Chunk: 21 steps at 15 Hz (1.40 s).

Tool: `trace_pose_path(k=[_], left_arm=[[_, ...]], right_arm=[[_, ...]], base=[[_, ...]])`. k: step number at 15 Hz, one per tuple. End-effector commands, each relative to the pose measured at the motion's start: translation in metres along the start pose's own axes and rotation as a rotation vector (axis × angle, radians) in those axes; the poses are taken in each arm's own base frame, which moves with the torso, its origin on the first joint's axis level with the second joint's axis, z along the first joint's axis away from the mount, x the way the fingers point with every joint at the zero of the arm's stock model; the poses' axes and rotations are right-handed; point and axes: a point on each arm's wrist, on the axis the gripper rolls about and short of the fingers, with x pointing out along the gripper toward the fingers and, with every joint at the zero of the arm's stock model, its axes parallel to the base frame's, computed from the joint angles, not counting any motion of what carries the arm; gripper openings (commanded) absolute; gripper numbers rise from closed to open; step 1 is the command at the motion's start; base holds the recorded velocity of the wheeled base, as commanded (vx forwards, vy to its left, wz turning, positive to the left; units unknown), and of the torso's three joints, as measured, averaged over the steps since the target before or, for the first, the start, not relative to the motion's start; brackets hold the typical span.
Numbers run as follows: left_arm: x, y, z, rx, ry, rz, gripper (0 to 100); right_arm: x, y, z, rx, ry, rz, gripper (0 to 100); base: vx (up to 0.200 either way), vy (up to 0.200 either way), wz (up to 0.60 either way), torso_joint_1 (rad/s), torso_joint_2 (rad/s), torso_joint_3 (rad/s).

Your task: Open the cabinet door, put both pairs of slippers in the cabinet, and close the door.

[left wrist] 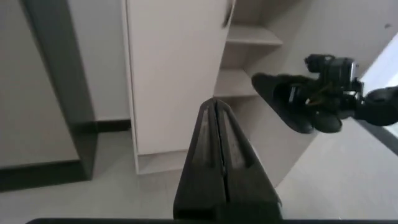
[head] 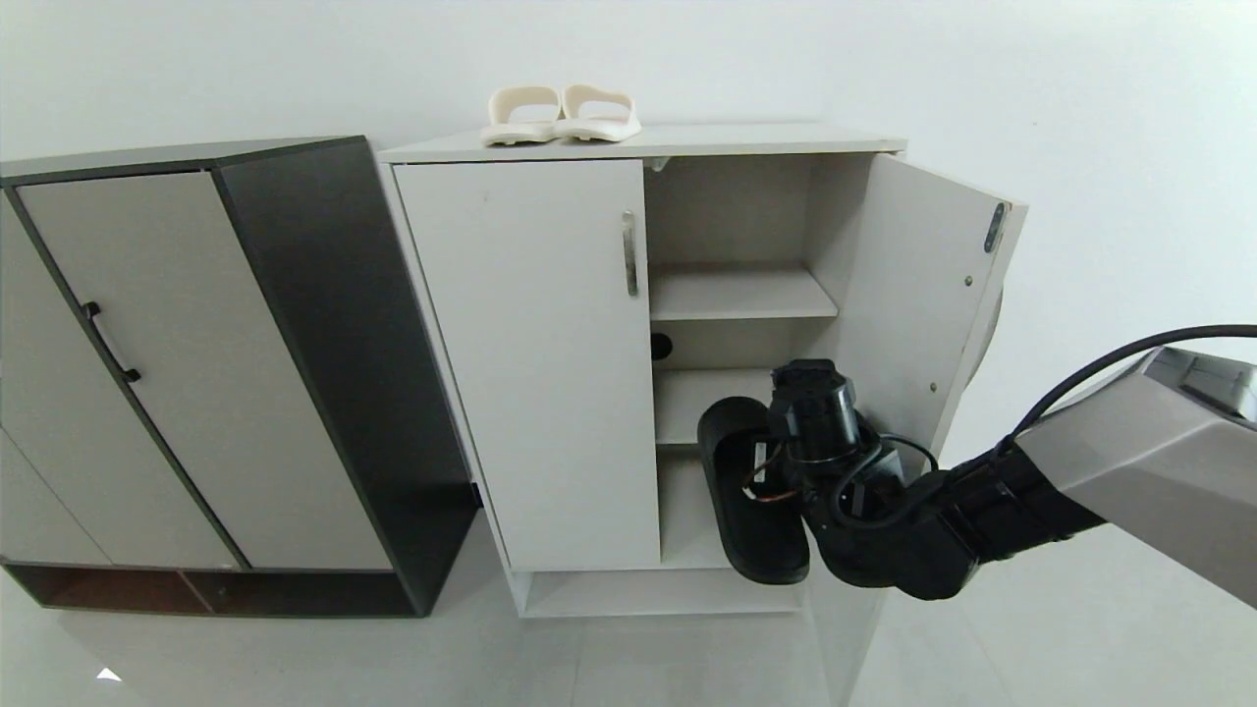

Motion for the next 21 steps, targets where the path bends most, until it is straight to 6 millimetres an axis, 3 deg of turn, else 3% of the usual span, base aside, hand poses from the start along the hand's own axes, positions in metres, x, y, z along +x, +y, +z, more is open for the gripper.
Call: trace_pose_path(k=[1, 10, 11, 13, 16, 17, 21], left_arm=[[-0.051, 0.013, -0.053, -0.001, -0.072, 0.124, 0], [-0.04, 0.019, -0.109, -0.001, -0.037, 0.571, 0], [-0.037, 0.018, -0.123, 0.056, -0.01, 0.655, 0], [-0.031, 0.021, -0.142, 0.08, -0.009, 0.54, 0], [-0.017, 0.018, -0.146, 0.092, -0.145, 0.256, 0], [-0.017, 0.017, -0.151, 0.113, -0.092, 0.155, 0], [-0.016, 0.017, -0.151, 0.169, -0.081, 0.146, 0]], right_arm=[[-0.008, -0.013, 0.004, 0.007, -0.004, -0.018, 0], [-0.023, -0.03, -0.012, 0.001, 0.003, -0.051, 0], [-0.023, -0.031, -0.013, -0.003, 0.006, -0.051, 0], [-0.023, -0.032, -0.014, -0.004, 0.009, -0.054, 0], [-0.021, -0.033, -0.013, 0.007, 0.004, -0.047, 0], [-0.021, -0.033, -0.014, 0.008, -0.002, -0.045, 0], [-0.014, -0.039, -0.021, 0.008, 0.006, -0.065, 0]], base=[[0.0, 0.0, 0.0, 0.0, 0.0, 0.0], [0.0, 0.0, 0.0, 0.0, 0.0, 0.0], [0.0, 0.0, 0.0, 0.0, 0.0, 0.0], [0.0, 0.0, 0.0, 0.0, 0.0, 0.0], [0.0, 0.0, 0.0, 0.0, 0.0, 0.0], [0.0, 0.0, 0.0, 0.0, 0.0, 0.0], [0.0, 0.0, 0.0, 0.0, 0.0, 0.0]])
